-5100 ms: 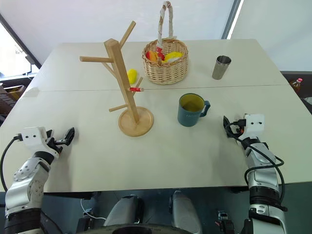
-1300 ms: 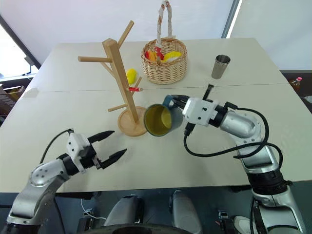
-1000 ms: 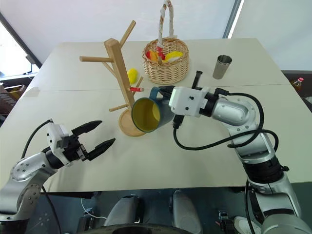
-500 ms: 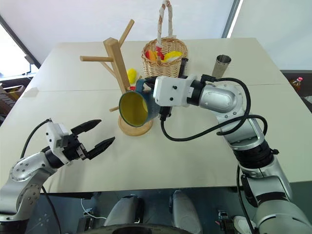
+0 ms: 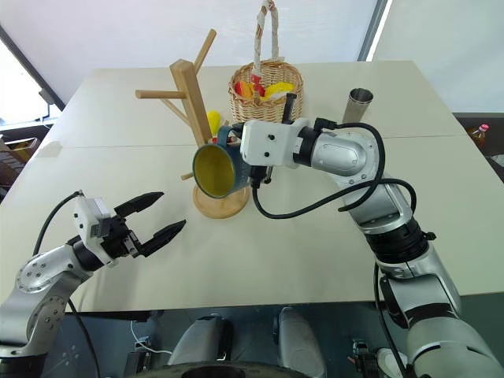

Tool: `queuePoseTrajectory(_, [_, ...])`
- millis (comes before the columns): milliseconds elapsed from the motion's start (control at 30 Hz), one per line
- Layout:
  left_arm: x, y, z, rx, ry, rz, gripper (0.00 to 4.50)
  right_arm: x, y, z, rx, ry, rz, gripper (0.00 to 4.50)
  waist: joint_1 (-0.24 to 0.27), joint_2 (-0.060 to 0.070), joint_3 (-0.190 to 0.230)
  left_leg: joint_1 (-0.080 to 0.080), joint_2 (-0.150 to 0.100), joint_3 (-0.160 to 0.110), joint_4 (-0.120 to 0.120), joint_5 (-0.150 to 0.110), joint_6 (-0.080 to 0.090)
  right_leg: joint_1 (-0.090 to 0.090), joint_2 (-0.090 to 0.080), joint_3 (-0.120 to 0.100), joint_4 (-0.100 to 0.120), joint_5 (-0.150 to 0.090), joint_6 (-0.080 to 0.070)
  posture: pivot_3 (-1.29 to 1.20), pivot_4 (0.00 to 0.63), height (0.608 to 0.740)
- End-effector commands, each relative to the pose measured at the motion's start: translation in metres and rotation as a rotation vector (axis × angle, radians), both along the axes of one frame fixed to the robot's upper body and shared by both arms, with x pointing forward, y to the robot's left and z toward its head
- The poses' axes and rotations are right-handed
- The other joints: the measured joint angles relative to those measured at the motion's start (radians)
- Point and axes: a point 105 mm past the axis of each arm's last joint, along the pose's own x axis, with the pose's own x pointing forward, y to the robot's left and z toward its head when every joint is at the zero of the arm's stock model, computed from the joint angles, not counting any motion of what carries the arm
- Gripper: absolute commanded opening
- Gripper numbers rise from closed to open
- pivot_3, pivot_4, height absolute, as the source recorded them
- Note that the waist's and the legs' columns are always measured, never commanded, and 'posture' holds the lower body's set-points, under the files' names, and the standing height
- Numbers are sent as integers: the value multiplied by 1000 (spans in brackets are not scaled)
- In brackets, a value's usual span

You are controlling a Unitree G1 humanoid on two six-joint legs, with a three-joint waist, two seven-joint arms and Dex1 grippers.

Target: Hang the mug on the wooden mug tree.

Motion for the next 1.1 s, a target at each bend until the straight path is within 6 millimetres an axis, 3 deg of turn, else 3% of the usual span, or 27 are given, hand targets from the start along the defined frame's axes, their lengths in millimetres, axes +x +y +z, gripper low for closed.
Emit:
queuePoseTrajectory(33, [-3,-2,14,-1,-66,-7,4500,-7,4,13,29,-37,26,680,0,0,0,0,0,0,0,0,0,0,0,0,0,0,0,0,150,740])
queuePoseTrajectory(200, [-2,-2,20,-19,-82,-2,4500,-5,-1,18,31,-69,4,2934,0,0,0,0,0,0,0,0,0,0,0,0,0,0,0,0,150,740])
queuePoseTrajectory(467, [0,-1,24,-33,-91,-1,4500,-4,-20,27,49,-87,-30,2934,1,0,0,0,0,0,0,0,0,0,0,0,0,0,0,0,150,740])
queuePoseTrajectory(733, [2,2,28,-47,-103,12,4500,-16,-71,33,225,33,-71,2934,2,0,0,0,0,0,0,0,0,0,0,0,-1,0,0,0,150,740])
queuePoseTrajectory(900, [8,7,31,-98,-99,56,4500,-6,-118,-3,482,238,-204,2934,3,-1,0,0,0,0,0,0,0,1,0,0,-1,0,0,0,150,740])
queuePoseTrajectory(1000, [18,17,17,-101,-50,154,4500,-4,-136,-38,574,318,-290,2934,3,0,0,1,0,0,0,0,0,2,0,0,-1,0,0,0,150,740])
queuePoseTrajectory(1100, [30,36,3,-100,-25,312,4500,0,-146,-59,688,359,-353,2934,-4,0,0,1,0,0,-1,0,0,1,0,0,0,0,0,0,150,740])
